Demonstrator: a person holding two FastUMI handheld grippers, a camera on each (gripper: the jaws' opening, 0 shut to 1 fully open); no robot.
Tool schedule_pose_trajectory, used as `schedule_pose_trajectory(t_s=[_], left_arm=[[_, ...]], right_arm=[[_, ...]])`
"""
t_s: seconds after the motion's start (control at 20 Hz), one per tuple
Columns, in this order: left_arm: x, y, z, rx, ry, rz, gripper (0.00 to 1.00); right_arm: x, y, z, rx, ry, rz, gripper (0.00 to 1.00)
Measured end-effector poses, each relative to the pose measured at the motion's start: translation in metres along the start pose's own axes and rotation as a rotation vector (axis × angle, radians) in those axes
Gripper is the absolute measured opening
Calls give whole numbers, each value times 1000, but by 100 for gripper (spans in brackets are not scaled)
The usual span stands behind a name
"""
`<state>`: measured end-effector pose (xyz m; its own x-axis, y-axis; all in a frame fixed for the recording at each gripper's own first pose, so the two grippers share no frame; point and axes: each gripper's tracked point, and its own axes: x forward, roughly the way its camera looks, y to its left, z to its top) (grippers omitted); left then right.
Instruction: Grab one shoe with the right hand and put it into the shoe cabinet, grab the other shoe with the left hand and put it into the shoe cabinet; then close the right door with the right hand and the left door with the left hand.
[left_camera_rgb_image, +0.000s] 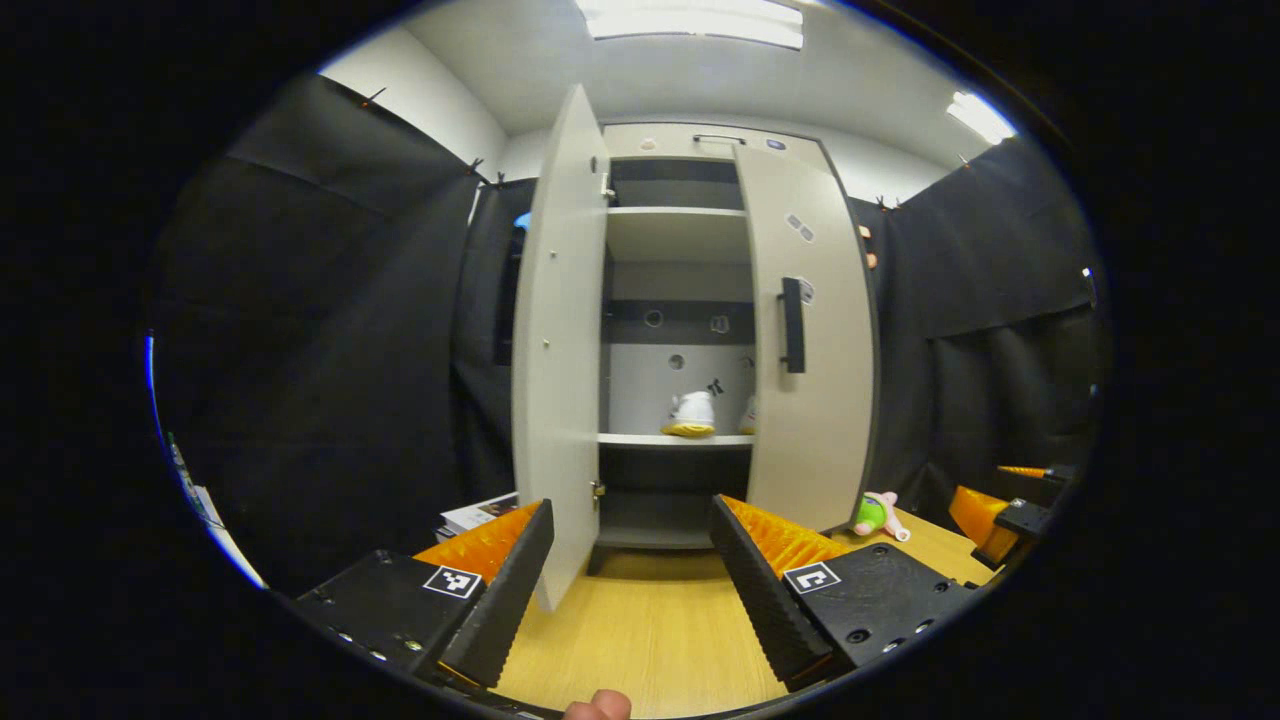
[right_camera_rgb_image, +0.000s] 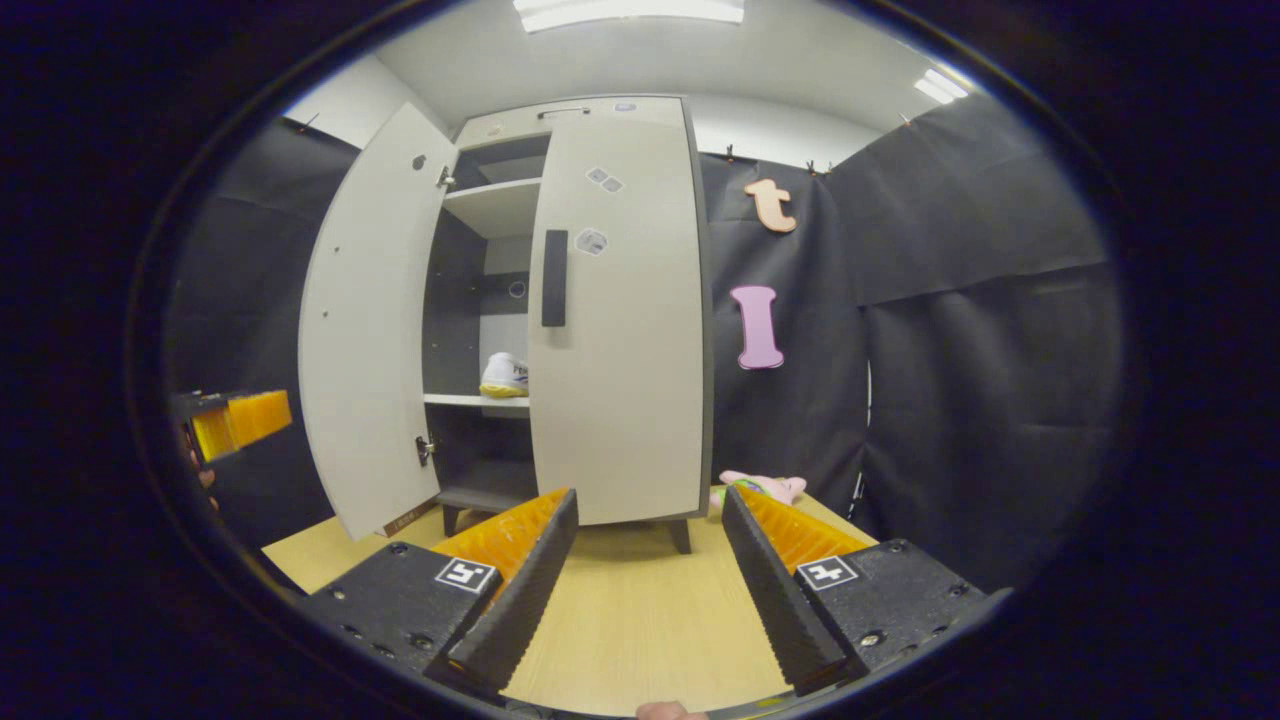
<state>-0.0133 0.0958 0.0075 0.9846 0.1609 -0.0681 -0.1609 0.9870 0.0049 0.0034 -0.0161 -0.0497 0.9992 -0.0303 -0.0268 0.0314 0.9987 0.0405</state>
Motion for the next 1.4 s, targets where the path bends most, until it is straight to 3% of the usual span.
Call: schedule_pose_trajectory(t_s=[0.3,0.45,0.7,1.0,1.2,1.4], left_arm=[[34,93,47,-25,-62,145,93],[68,120,61,-44,-54,155,93],[122,148,84,-42,-29,163,93],[169,157,96,2,2,146,94],[169,155,99,9,-13,147,92],[165,149,98,-11,-12,154,92]], right_arm=[[-1,5,-17,9,34,13,94],[-1,5,-19,7,42,16,91],[1,0,-15,-1,31,2,95],[8,-7,-10,4,27,-17,95],[15,-11,-6,10,19,-24,91],[19,-9,-3,8,11,-15,95]])
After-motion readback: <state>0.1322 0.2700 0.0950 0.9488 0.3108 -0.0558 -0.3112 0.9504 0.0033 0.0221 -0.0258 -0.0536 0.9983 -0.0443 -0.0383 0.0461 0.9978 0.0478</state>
